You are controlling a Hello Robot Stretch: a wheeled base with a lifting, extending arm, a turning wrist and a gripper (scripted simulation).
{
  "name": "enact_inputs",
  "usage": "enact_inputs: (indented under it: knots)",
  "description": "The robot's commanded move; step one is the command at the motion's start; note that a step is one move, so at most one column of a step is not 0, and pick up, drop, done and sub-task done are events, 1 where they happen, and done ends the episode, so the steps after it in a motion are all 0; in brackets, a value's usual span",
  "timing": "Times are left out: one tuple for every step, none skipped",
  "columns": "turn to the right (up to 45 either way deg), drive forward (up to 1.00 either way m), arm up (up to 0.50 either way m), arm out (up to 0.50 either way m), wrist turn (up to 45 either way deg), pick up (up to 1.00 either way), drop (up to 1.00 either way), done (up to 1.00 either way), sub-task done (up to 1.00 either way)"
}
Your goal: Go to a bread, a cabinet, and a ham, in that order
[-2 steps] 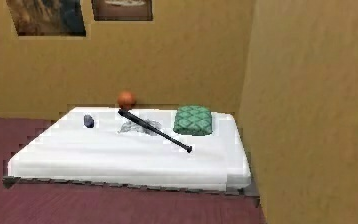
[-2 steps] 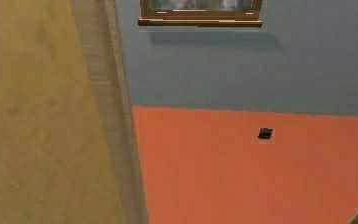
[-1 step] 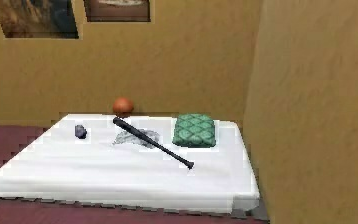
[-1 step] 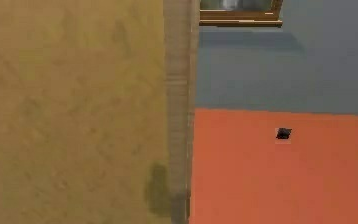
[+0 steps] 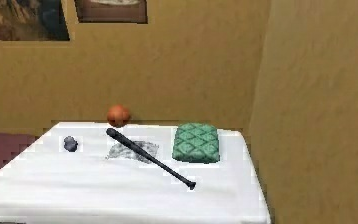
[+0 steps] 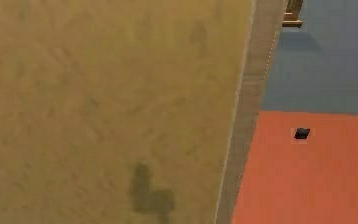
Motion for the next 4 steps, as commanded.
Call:
enact_inputs:
  knots:
    - [-45.0,0.00,0.00,0.00,0.0,0.00,0.00,0.00,0.00]
    - [-45.0,0.00,0.00,0.00,0.0,0.00,0.00,0.00,0.00]
    - [-45.0,0.00,0.00,0.00,0.0,0.00,0.00,0.00,0.00]
    - [-30.0,0.00,0.00,0.00,0.0,0.00,0.00,0.00,0.00]
